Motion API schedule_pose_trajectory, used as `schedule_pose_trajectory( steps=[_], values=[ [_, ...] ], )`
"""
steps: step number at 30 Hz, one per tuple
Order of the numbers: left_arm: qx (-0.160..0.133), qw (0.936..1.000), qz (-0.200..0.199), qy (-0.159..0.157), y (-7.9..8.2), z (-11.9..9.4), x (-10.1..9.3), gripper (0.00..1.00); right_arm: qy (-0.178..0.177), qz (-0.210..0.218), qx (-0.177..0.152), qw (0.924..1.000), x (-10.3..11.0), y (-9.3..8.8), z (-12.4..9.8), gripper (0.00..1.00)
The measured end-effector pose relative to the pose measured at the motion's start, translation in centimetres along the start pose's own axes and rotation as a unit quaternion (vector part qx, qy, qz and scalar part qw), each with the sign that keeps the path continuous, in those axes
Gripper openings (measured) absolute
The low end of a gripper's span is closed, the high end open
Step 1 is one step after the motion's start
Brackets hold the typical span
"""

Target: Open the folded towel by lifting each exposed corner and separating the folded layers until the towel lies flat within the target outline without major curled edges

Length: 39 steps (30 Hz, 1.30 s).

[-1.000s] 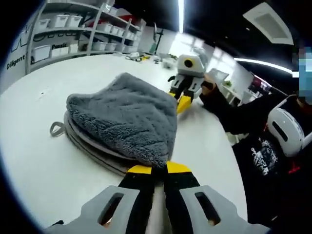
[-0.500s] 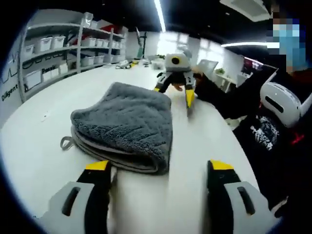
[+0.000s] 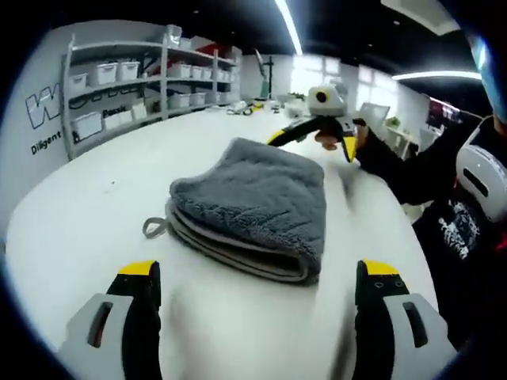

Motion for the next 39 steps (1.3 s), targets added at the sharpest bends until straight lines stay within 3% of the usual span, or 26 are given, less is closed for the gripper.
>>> schedule_pose_trajectory(
  steps=[6,11,13,15,23,28,32,38,39],
  values=[
    [-0.062,0.9956,-0.07,-0.006,1.9,-0.5,0.6,1.0,-0.007,0.019,-0.01,0.9997,-0.6,0.4,-0.7,1.0],
    [-0.062,0.9967,-0.047,0.023,1.3,-0.1,2.0,1.0,-0.015,0.026,-0.006,0.9995,-1.4,0.2,-0.9,1.0],
    [-0.076,0.9946,-0.067,0.023,1.6,0.1,2.1,1.0,-0.016,0.029,-0.014,0.9993,-1.7,0.7,-1.1,1.0],
    [-0.097,0.9912,-0.089,0.014,2.2,0.1,2.1,1.0,-0.015,0.031,-0.023,0.9992,-1.1,1.2,-1.4,1.0],
    [-0.133,0.9793,-0.151,-0.023,3.8,0.0,1.3,1.0,-0.004,0.027,-0.035,0.999,-1.0,3.1,-2.4,1.0],
    [-0.125,0.9797,-0.155,-0.025,4.2,0.2,1.6,1.0,-0.003,0.03,-0.04,0.9987,-1.0,3.7,-2.5,1.0],
    [-0.126,0.975,-0.18,-0.036,5.0,0.2,2.8,1.0,-0.003,0.033,-0.032,0.9989,-1.4,4.1,-2.0,1.0],
    [-0.12,0.9737,-0.187,-0.052,5.2,0.1,3.4,1.0,0.002,0.032,-0.022,0.9992,-1.7,4.6,-1.8,1.0],
    [-0.112,0.9746,-0.19,-0.038,5.0,0.2,3.8,1.0,0.003,0.033,-0.022,0.9992,-1.6,4.7,-1.8,1.0]
  ],
)
Point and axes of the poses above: the point that each gripper's makers call its tool centre point, and the gripper's own axes: z roughly forward along the fingers, x roughly to its left, y roughly out of its top, the point moved 3 cm from there along -z, roughly backward along the fingers, and after that the axes turned 8 degrees about -x, right-handed, at the moved point
